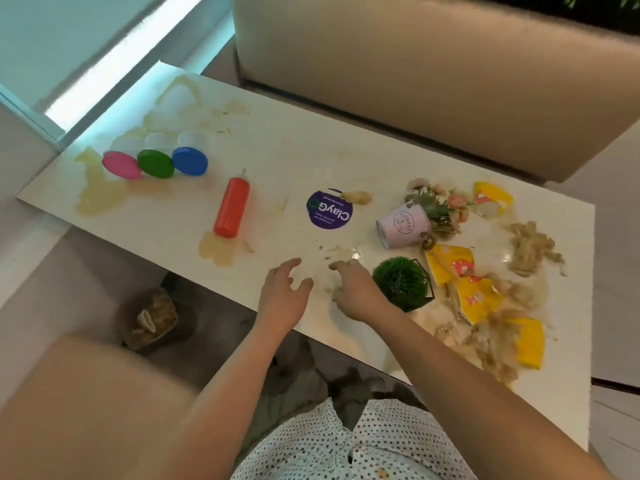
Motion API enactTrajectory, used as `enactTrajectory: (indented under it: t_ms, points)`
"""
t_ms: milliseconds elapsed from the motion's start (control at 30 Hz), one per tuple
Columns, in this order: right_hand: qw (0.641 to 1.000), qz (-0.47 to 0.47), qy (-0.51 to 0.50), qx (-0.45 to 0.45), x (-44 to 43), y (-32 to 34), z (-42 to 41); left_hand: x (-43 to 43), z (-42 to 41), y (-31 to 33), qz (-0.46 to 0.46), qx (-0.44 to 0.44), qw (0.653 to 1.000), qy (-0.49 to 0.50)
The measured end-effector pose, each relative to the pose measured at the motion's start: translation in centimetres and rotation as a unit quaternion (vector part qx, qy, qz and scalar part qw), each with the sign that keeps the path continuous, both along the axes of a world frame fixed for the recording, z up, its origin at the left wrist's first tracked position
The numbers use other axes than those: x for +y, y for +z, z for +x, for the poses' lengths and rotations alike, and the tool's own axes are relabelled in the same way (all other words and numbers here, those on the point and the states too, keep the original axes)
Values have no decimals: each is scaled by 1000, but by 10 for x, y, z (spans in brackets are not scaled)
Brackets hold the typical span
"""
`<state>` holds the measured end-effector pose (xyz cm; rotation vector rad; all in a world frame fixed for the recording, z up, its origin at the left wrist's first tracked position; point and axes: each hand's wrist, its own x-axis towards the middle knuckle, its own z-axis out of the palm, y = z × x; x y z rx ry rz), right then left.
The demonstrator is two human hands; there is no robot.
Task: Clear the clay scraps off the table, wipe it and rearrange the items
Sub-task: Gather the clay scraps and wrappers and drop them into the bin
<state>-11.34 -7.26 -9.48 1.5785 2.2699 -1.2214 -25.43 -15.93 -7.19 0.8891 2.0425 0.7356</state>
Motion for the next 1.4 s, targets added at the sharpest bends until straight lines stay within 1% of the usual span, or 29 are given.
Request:
enactTrajectory:
  t_ms: [67,133,200,267,400,467,500,567,633,667,733,800,867,933,1033,1133,1233,1300,1400]
  points:
    - [996,26,63,-49,-8,-12,0,-9,19,-4,-27,-11,1000,6]
    - [985,62,132,-94,-18,-19,-1,-22,29,-5,-49,-21,998,16]
    - [972,96,182,-110,-21,-24,0,-28,31,-5,-63,-25,997,29]
    - [966,120,200,-109,-20,-26,3,-28,26,-5,-73,-27,996,40]
    - [964,111,217,-109,-16,-38,14,-19,18,-4,-86,-56,992,74]
    - [977,91,180,-72,-10,-39,10,-10,12,-5,-79,-73,990,90]
    - [987,83,136,-38,-8,-36,5,-5,8,-6,-74,-85,989,100]
    - [996,69,9,53,-4,-26,-8,5,3,-7,-59,-123,983,125]
    - [982,44,-105,148,-2,-10,-20,13,0,-7,-44,-170,972,157]
    - [974,32,-134,182,1,-3,-25,18,-2,-6,-35,-196,964,174]
    - [971,18,-128,202,9,9,-33,27,-6,-5,-15,-250,946,203]
    - [978,10,-97,186,20,12,-40,35,-12,-4,9,-289,930,226]
    - [981,-2,-90,171,34,10,-46,42,-21,-7,19,-304,922,240]
    - [980,6,-106,166,55,8,-51,49,-29,-8,12,-302,923,239]
    - [975,50,-157,146,102,2,-56,58,-41,-12,0,-305,923,236]
    - [980,69,-168,86,149,-13,-63,64,-51,-14,-5,-312,921,232]
    - [990,76,-112,-38,178,-31,-64,71,-61,-15,-9,-321,921,221]
    - [989,88,-68,-96,184,-42,-62,74,-66,-16,-11,-327,919,218]
    - [983,134,-46,-116,181,-52,-60,78,-72,-18,-13,-332,916,225]
